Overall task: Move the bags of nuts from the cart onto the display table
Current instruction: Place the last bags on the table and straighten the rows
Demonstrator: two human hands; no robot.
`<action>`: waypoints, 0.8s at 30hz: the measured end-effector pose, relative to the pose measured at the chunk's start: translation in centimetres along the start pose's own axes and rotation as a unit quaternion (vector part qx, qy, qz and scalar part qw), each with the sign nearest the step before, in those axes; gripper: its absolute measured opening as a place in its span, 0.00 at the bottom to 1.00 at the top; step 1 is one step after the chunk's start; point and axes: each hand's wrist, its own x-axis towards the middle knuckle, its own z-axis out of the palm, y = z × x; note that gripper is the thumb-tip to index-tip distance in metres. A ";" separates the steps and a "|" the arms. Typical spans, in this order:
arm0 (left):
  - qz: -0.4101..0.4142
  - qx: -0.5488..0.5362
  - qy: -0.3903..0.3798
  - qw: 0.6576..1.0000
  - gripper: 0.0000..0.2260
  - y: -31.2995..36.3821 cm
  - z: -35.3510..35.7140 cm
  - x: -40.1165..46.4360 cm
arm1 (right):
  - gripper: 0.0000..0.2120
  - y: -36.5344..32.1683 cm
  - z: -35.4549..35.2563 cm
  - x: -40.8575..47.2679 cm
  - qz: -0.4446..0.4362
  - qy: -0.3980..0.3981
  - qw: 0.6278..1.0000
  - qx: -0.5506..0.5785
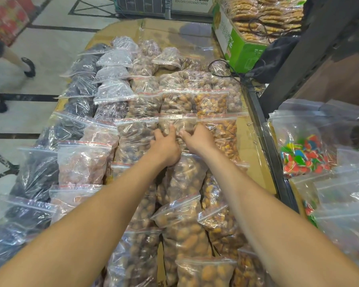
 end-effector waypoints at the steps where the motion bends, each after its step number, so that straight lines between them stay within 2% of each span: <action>1: 0.003 0.011 0.005 1.000 0.29 0.1 -0.1 -0.1 | 0.24 0.0 -0.1 -0.1 -0.009 -0.008 1.000 -0.028; 4: 0.064 0.051 0.050 0.995 0.29 0.2 0.3 -0.6 | 0.25 -0.3 -0.6 -0.7 -0.024 -0.018 0.998 -0.060; 7: 0.126 0.087 0.056 0.987 0.28 -0.7 0.8 -0.3 | 0.27 0.0 -0.2 -1.0 -0.052 0.021 0.997 -0.055; 12: 0.083 0.133 0.005 0.988 0.28 -0.5 0.4 0.1 | 0.17 0.4 -0.2 -2.0 -0.120 0.020 0.990 -0.072; 14: 0.074 0.130 -0.019 0.989 0.28 -0.5 0.6 0.3 | 0.14 0.3 -1.1 -2.9 -0.138 0.046 0.988 -0.058; 15: 0.083 0.114 -0.016 0.990 0.29 -0.8 0.6 0.2 | 0.13 0.4 -1.6 -3.5 -0.148 0.067 0.985 -0.056; 17: 0.101 0.018 0.041 0.994 0.27 -1.3 0.5 -0.8 | 0.13 0.9 -2.6 -5.5 -0.148 0.106 0.983 -0.031; 20: 0.073 -0.125 0.142 0.979 0.20 -1.5 1.0 -5.1 | 0.13 2.8 -3.4 -9.7 -0.099 0.083 0.991 0.020; 23: 0.046 -0.154 0.107 0.981 0.15 -2.5 3.6 -9.2 | 0.19 4.8 -2.6 -12.7 -0.046 0.055 0.997 0.027; 24: 0.040 -0.154 0.094 0.983 0.14 -2.9 4.6 -10.0 | 0.19 5.0 -2.1 -13.2 -0.034 0.059 0.997 0.040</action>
